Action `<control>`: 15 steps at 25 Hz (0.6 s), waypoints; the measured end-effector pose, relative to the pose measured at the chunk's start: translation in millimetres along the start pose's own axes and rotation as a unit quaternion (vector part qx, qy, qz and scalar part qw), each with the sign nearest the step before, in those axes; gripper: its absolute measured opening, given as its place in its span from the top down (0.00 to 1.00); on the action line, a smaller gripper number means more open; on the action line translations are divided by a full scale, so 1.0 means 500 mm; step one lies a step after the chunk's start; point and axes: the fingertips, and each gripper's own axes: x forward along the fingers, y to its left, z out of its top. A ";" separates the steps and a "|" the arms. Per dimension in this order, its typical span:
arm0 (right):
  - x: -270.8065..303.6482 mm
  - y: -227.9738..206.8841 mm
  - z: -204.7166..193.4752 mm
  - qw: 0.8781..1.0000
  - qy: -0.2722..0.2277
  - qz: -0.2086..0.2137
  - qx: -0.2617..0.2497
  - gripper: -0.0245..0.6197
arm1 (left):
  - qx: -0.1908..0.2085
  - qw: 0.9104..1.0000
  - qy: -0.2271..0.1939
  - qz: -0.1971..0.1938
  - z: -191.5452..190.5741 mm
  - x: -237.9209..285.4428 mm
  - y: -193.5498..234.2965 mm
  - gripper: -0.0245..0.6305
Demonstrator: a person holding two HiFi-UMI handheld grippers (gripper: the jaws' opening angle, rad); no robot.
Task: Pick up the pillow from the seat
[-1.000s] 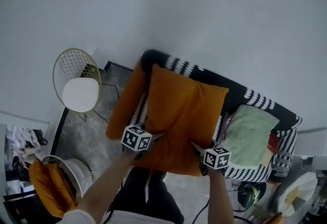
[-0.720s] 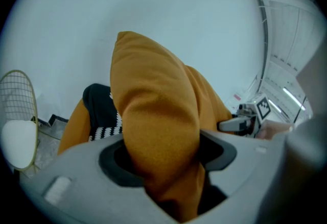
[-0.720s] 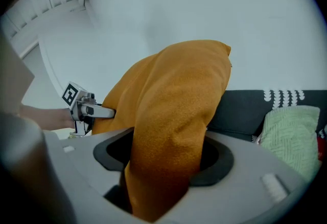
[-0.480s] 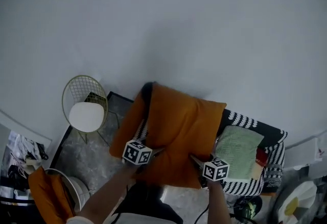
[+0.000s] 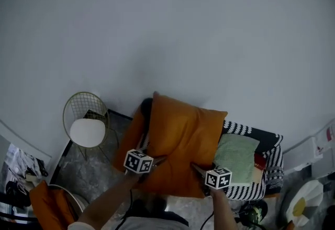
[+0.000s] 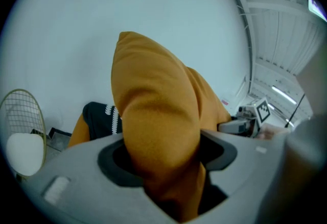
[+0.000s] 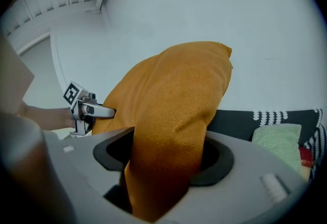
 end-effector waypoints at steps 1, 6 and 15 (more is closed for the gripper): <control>-0.008 0.014 0.002 1.000 -0.006 -0.003 -0.002 0.47 | 0.005 1.000 -0.002 -0.003 0.003 -0.014 -0.005 0.50; -0.024 0.074 0.004 1.000 -0.022 -0.015 0.001 0.47 | 0.022 1.000 -0.004 -0.018 0.008 -0.072 -0.009 0.49; -0.053 0.196 0.006 0.998 -0.051 -0.035 -0.004 0.46 | 0.053 0.998 -0.018 -0.039 0.013 -0.186 -0.015 0.49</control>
